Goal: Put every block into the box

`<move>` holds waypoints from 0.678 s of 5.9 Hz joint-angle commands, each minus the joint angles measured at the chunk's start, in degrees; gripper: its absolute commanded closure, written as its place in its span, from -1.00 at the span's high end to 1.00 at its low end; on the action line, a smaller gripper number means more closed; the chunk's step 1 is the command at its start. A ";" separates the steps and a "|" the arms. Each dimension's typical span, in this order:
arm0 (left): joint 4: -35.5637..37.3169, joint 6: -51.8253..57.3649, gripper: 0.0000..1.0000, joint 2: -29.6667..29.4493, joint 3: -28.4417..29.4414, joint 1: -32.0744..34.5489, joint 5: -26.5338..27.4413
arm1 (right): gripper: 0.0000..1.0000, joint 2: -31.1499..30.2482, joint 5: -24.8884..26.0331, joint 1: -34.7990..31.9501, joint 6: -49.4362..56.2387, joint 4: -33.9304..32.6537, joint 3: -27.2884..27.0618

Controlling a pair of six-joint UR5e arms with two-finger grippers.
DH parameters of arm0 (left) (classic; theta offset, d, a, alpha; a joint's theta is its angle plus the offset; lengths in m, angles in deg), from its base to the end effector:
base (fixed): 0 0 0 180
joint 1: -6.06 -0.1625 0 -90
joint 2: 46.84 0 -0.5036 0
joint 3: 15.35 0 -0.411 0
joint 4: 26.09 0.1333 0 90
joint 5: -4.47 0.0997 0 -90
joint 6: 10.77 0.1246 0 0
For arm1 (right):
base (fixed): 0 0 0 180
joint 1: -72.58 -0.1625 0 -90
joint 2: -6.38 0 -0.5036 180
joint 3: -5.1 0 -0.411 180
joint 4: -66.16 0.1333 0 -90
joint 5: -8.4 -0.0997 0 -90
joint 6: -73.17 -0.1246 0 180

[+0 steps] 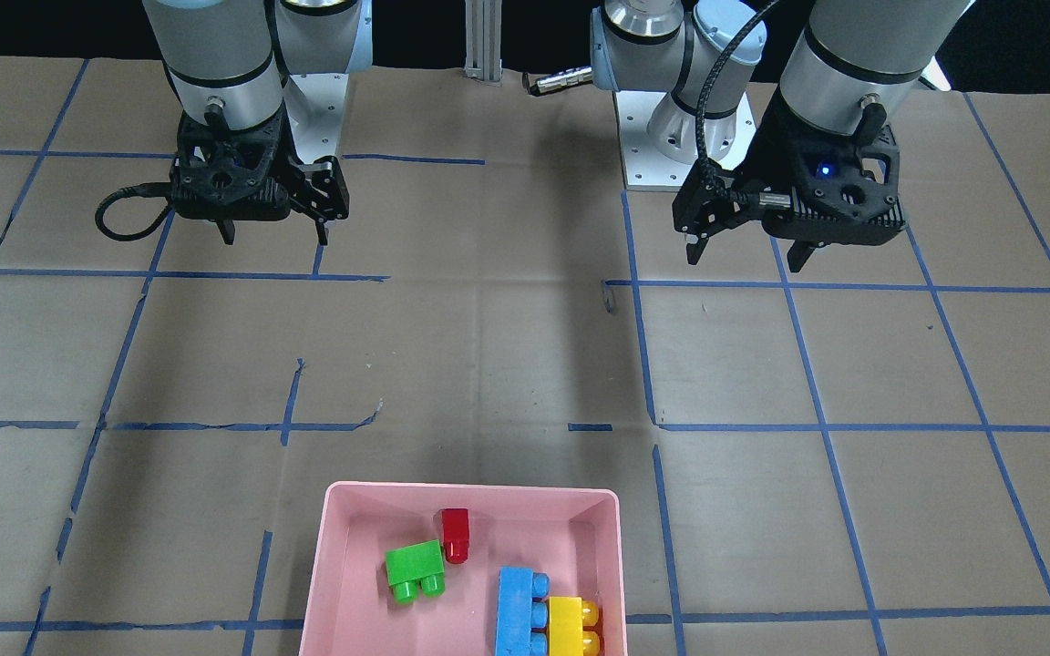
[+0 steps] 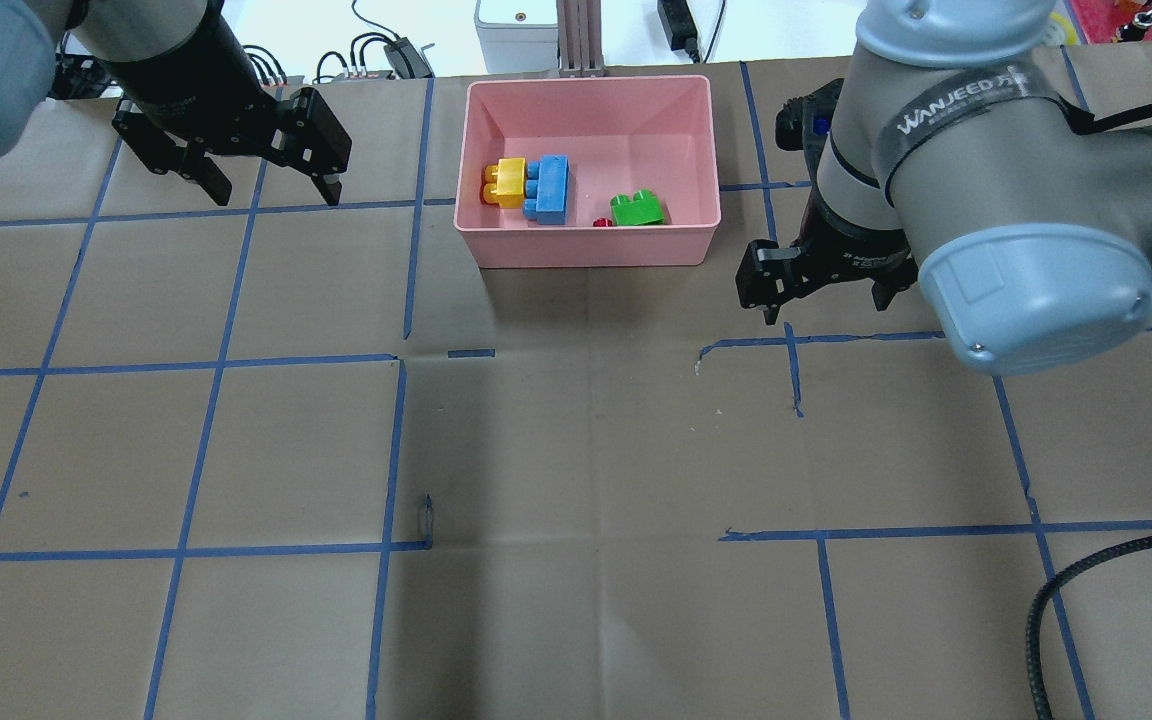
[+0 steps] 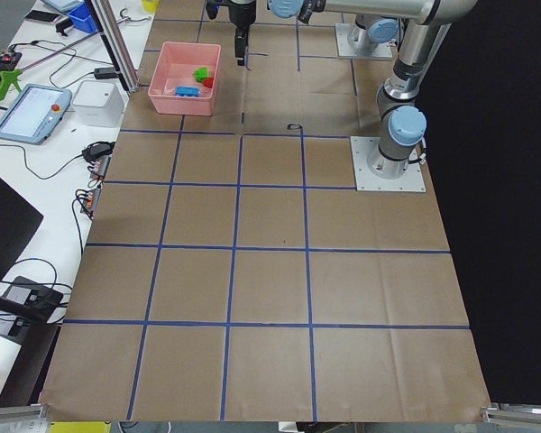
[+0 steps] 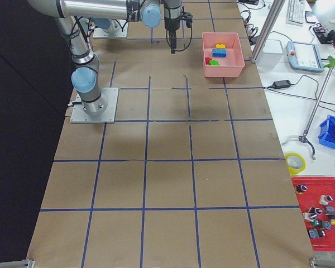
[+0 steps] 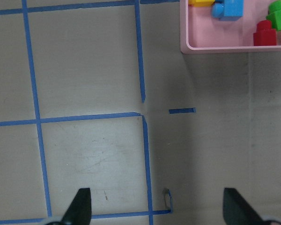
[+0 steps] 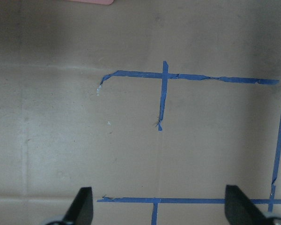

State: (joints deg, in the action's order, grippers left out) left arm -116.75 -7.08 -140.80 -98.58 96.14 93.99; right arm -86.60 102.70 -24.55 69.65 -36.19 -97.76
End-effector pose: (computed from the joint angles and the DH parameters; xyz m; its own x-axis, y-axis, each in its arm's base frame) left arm -0.1351 -0.5494 0.5643 -0.9978 0.0660 0.0059 0.0657 0.9971 -0.0380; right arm 0.1830 -0.4646 0.4751 -0.9956 -0.0595 0.0721 -0.0630 0.9969 -0.0476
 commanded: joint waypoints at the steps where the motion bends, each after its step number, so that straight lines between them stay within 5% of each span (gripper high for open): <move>1: 0.05 0.00 0.97 -0.08 -0.09 0.09 -0.04 | 0.99 -0.09 0.10 0.01 0.00 -0.75 0.02; 4: 0.05 0.00 0.97 0.01 -0.09 0.10 -0.05 | 0.99 -0.09 -0.16 0.01 0.01 -0.84 0.55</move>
State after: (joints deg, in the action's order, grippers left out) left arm -116.71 -7.08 -140.82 -98.67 96.21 93.95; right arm -86.69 102.66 -24.54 69.71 -37.00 -97.27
